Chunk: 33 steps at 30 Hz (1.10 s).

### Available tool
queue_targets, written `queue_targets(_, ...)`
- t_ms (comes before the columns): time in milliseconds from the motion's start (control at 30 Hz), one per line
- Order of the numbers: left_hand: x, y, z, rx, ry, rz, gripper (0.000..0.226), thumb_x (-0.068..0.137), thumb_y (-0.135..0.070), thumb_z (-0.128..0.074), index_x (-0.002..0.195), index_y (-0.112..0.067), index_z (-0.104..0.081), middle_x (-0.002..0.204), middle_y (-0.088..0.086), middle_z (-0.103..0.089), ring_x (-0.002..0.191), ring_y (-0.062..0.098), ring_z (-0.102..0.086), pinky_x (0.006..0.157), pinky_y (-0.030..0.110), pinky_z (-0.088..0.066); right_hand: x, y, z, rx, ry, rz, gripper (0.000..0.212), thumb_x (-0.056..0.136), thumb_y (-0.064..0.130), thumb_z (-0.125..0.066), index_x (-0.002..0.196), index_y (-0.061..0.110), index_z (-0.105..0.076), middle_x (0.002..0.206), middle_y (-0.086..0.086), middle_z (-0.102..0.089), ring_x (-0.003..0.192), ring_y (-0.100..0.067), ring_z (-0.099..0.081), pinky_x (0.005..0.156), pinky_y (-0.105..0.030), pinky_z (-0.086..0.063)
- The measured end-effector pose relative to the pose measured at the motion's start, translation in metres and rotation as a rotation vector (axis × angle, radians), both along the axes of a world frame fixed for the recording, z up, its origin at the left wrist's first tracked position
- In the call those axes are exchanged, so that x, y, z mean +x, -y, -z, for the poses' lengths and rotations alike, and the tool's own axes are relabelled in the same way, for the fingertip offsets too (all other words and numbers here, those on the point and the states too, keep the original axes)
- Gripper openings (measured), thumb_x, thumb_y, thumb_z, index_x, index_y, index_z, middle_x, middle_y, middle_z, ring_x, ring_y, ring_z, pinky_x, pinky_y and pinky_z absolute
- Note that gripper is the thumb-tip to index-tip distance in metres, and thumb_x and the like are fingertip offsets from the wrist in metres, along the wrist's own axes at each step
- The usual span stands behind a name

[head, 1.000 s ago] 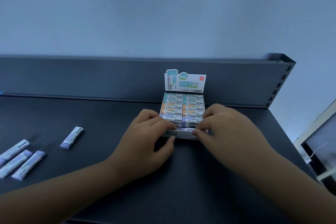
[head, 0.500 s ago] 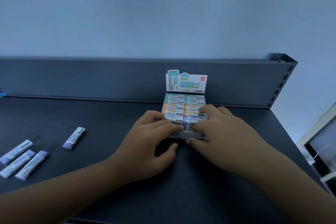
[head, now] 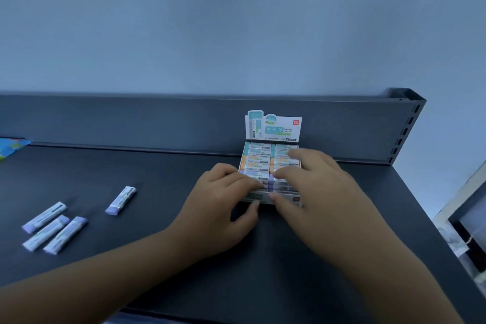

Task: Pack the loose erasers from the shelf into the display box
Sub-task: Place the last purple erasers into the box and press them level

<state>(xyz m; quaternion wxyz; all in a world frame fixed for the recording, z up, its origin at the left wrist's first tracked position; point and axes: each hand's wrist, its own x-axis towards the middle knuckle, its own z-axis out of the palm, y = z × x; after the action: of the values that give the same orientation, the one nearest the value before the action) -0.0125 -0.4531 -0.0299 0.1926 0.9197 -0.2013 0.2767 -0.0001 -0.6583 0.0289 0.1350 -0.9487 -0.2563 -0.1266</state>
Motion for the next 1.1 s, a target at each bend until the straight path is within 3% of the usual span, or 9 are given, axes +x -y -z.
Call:
queue_targets(133, -0.015, 0.009, -0.018, 0.12, 0.063, -0.077, 0.028, 0.091, -0.036, -0.061, 0.111, -0.02, -0.072, 0.112, -0.011, -0.071, 0.1, 0.02, -0.061, 0.085, 0.044, -0.048, -0.009, -0.001, 0.003, 0.223, 0.061, 0.005, 0.043, 0.088, 0.05, -0.048, 0.113, 0.025, -0.073, 0.125, 0.006, -0.064, 0.12, -0.017, -0.055, 0.096, -0.034, -0.047)
queue_targets(267, -0.035, 0.026, -0.05, 0.272, 0.034, -0.378, 0.047, 0.098, -0.057, -0.039, 0.101, -0.024, -0.073, 0.097, -0.006, -0.074, 0.092, 0.024, -0.066, 0.108, 0.048, -0.039, -0.013, -0.003, 0.005, 0.34, 0.025, 0.023, 0.04, 0.098, 0.047, -0.045, 0.122, 0.024, -0.067, 0.122, 0.009, -0.064, 0.117, -0.015, -0.056, 0.095, -0.035, -0.048)
queue_targets(400, -0.042, 0.023, -0.055, 0.15, -0.143, -0.561, 0.058, 0.092, -0.069, -0.036, 0.104, -0.024, -0.07, 0.1, -0.005, -0.073, 0.096, 0.023, -0.064, 0.09, 0.042, -0.049, -0.016, -0.011, 0.003, 0.371, -0.013, 0.036, 0.042, 0.097, 0.05, -0.047, 0.129, 0.027, -0.059, 0.13, 0.011, -0.06, 0.124, -0.012, -0.05, 0.094, -0.032, -0.044)
queue_targets(500, -0.045, 0.017, -0.05, 0.02, -0.181, -0.595, 0.058, 0.089, -0.069, -0.039, 0.107, -0.022, -0.068, 0.104, -0.004, -0.071, 0.099, 0.023, -0.061, 0.083, 0.042, -0.052, -0.021, -0.019, 0.001, 0.41, -0.024, 0.032, 0.039, 0.095, 0.052, -0.047, 0.12, 0.026, -0.061, 0.123, 0.011, -0.061, 0.119, -0.012, -0.05, 0.09, -0.033, -0.044)
queue_targets(833, -0.064, -0.017, -0.044, -0.052, -0.193, -0.628, 0.051, 0.093, -0.062, -0.048, 0.121, -0.023, -0.066, 0.116, -0.009, -0.069, 0.111, 0.021, -0.057, 0.083, 0.039, -0.051, -0.037, -0.061, 0.003, 0.337, -0.092, 0.113, 0.039, 0.096, 0.055, -0.047, 0.119, 0.026, -0.059, 0.12, 0.009, -0.06, 0.115, -0.014, -0.05, 0.088, -0.036, -0.044)
queue_targets(967, -0.064, -0.05, -0.037, -0.088, -0.215, -0.652, 0.047, 0.093, -0.058, -0.051, 0.122, -0.024, -0.065, 0.117, -0.01, -0.067, 0.113, 0.019, -0.055, 0.078, 0.033, -0.044, -0.042, -0.092, 0.009, 0.331, -0.142, 0.151, 0.047, 0.098, 0.056, -0.046, 0.133, 0.027, -0.053, 0.13, 0.008, -0.056, 0.125, -0.015, -0.046, 0.094, -0.037, -0.042)
queue_targets(1100, -0.069, -0.093, -0.037, -0.115, -0.267, -0.58, 0.046, 0.091, -0.058, -0.051, 0.12, -0.025, -0.066, 0.118, -0.01, -0.067, 0.114, 0.02, -0.057, 0.082, 0.034, -0.046, -0.051, -0.126, 0.017, 0.344, -0.214, 0.199, 0.055, 0.097, 0.056, -0.048, 0.144, 0.026, -0.048, 0.139, 0.008, -0.054, 0.13, -0.015, -0.045, 0.1, -0.036, -0.041)
